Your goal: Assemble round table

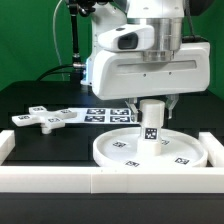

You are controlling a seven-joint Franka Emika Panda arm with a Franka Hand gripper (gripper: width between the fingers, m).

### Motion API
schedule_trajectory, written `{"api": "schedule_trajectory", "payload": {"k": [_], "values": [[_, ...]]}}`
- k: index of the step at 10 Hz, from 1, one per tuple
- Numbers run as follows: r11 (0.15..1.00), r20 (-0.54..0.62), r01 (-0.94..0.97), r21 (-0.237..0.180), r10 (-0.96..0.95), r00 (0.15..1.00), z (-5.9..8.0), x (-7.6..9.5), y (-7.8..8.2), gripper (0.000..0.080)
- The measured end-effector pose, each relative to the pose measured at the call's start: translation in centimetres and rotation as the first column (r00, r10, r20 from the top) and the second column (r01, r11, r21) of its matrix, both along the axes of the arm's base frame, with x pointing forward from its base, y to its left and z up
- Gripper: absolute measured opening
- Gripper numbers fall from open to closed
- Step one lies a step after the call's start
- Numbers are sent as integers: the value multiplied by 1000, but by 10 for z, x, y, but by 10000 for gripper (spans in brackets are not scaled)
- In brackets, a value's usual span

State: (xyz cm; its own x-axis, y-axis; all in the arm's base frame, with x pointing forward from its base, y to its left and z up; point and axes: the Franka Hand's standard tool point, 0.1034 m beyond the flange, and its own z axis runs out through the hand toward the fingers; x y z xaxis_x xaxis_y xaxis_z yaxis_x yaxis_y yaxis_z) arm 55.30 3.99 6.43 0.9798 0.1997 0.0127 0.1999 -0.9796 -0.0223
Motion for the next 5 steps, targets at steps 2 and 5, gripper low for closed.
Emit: {"api": "schedule_trajectory", "payload": {"k": [2,5], "values": [[961,-11,276,15,-276,961,0,0,0,406],[860,-8,510,24,-510,860,0,1,0,406]]}}
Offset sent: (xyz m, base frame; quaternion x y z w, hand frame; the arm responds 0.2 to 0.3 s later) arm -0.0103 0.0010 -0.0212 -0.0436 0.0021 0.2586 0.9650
